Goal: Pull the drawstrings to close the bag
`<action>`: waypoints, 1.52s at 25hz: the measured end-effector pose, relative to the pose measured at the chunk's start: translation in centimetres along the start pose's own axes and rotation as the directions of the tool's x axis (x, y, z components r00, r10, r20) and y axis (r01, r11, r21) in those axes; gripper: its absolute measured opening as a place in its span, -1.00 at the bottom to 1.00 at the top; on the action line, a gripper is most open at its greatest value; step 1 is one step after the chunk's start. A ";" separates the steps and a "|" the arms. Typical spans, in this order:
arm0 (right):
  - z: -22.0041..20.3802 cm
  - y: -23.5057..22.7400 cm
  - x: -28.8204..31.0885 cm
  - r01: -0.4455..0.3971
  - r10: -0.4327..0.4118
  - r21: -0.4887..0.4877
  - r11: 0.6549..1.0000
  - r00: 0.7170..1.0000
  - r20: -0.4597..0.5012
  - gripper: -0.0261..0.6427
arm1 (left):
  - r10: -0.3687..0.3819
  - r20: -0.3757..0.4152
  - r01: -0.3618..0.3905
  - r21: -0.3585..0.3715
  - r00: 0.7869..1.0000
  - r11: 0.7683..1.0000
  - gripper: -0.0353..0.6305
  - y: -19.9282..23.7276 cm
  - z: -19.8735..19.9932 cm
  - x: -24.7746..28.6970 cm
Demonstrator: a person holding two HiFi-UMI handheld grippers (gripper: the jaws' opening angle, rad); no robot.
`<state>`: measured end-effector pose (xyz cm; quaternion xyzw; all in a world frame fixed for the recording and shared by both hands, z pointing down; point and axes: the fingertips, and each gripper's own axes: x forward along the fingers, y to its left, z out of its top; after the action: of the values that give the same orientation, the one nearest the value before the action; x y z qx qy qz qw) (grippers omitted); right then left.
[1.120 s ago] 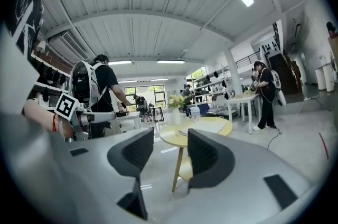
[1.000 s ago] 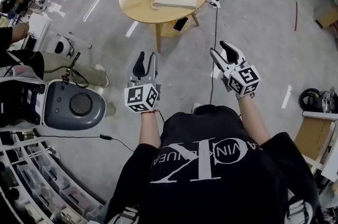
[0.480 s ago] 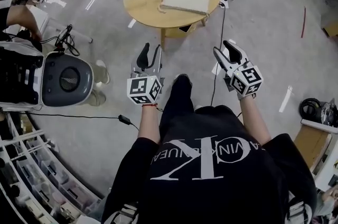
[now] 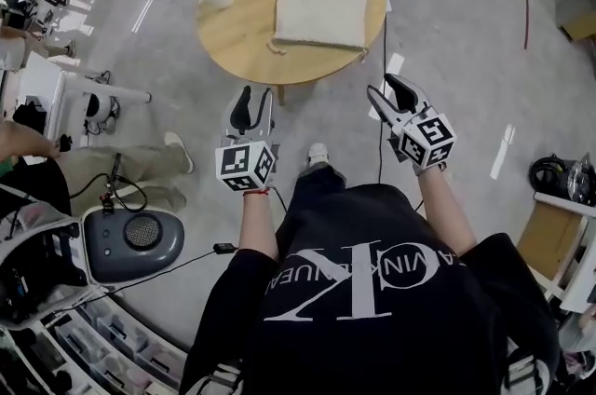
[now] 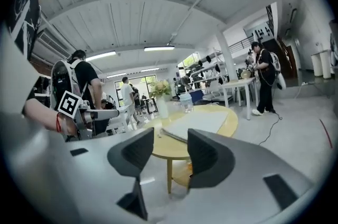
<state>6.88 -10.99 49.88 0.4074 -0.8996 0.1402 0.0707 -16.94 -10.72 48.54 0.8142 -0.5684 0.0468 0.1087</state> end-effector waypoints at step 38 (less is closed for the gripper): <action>-6.7 -9.7 12.0 0.098 -0.093 0.004 0.995 0.956 -0.279 -0.42 | -0.178 -0.629 0.336 0.140 0.757 0.931 -0.39 5.8 -12.2 19.0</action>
<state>6.39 -23.63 61.03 0.4272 -0.8587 0.2007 0.1997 -15.16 -27.22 64.95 0.8336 -0.3749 0.3589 0.1890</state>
